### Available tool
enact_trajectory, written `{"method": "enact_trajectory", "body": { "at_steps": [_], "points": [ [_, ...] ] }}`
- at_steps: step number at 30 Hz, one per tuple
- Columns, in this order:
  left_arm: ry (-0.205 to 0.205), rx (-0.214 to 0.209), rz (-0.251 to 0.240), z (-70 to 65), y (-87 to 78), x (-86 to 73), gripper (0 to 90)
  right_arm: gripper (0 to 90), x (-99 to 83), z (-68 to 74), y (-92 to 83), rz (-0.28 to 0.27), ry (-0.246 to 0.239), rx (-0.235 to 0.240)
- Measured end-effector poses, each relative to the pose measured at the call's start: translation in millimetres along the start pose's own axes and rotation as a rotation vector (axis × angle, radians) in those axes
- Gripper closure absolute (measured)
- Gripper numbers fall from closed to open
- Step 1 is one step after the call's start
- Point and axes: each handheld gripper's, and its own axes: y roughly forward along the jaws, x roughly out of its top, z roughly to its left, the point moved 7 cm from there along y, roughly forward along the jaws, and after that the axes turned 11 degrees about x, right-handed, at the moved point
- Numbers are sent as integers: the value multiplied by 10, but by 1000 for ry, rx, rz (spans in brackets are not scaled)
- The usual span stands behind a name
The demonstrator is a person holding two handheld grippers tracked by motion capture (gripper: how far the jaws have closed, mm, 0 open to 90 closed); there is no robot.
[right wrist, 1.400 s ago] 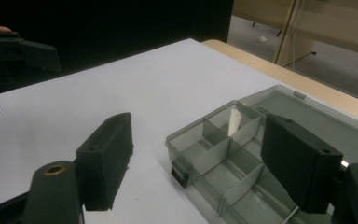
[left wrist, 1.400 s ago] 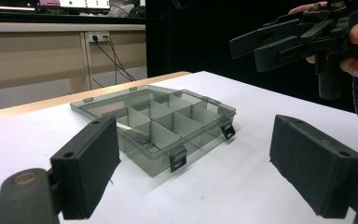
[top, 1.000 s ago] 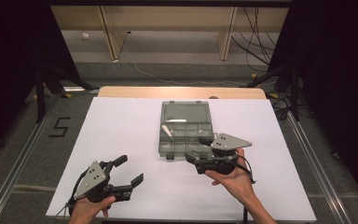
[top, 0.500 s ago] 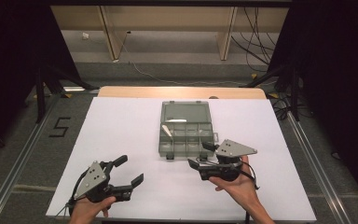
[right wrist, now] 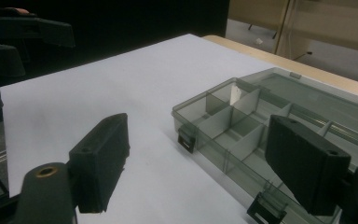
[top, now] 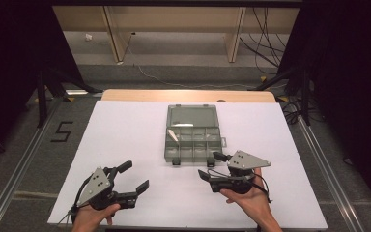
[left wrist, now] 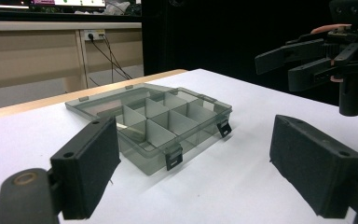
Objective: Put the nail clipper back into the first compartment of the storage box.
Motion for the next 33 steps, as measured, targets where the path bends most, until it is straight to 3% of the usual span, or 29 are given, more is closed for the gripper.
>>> {"method": "enact_trajectory", "body": {
  "at_steps": [12, 18, 19, 20, 33],
  "points": [
    [2, -3, 4, -8, 2, -7, 155, 224, -132, 18, -125, 4, 0, -19],
    [0, -10, -2, -16, 9, -9, 155, 220, -190, 6, -209, -23, 1, -28],
    [-2, -10, -1, -18, 8, -10, 155, 216, -212, 13, -232, 2, 13, -28],
    [-2, -10, -1, -18, 8, -10, 155, 215, -205, -6, -233, -23, -4, -44],
    [2, -11, 3, -18, 5, -15, 155, 189, -250, 74, -321, -23, 11, -46]
  ]
}}
